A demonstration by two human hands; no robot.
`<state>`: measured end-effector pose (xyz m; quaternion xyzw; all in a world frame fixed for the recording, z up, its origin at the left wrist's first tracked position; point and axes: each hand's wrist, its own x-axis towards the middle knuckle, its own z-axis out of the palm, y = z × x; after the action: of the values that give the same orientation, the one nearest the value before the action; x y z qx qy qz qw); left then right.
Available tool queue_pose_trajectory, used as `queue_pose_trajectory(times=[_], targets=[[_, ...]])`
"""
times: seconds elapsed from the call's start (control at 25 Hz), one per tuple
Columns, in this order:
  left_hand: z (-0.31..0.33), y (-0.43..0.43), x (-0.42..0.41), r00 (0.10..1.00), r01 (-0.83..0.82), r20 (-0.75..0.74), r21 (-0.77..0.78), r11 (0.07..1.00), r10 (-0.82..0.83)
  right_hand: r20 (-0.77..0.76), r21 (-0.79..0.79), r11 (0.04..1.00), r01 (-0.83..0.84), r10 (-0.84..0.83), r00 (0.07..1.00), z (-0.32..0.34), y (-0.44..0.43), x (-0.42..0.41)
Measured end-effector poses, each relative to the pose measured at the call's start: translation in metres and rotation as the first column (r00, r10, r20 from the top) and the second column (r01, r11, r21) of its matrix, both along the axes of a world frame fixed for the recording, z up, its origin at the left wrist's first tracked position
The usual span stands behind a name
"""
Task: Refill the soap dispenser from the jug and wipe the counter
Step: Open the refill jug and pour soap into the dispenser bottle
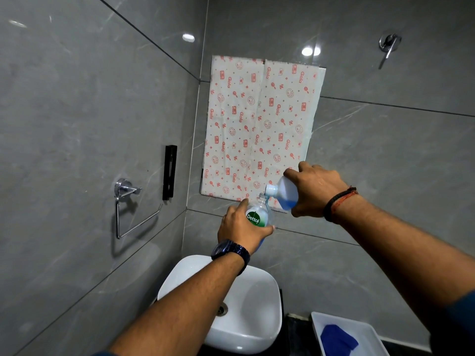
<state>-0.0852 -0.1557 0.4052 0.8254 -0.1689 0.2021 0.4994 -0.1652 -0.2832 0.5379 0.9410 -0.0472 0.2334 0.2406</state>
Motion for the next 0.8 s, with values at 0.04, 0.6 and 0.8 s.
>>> queue_pose_trajectory(times=[0.04,0.6,0.8], targets=[[0.0,0.0,0.0,1.0,0.002,0.001,-0.003,1.0,-0.002,0.002,0.005,1.0,-0.003,0.003,1.0,0.0,0.0,0.0],[-0.073,0.064,0.013,0.995,-0.073,-0.084,-0.13,0.989,0.062,0.155,0.807,0.575,-0.133,0.01,0.988,-0.123,-0.011,0.014],[-0.18,0.129,0.021,0.953,-0.206,-0.24,-0.066,0.976,0.185,-0.001,0.909,0.417,0.001,0.0,1.0,-0.266,-0.007,0.013]])
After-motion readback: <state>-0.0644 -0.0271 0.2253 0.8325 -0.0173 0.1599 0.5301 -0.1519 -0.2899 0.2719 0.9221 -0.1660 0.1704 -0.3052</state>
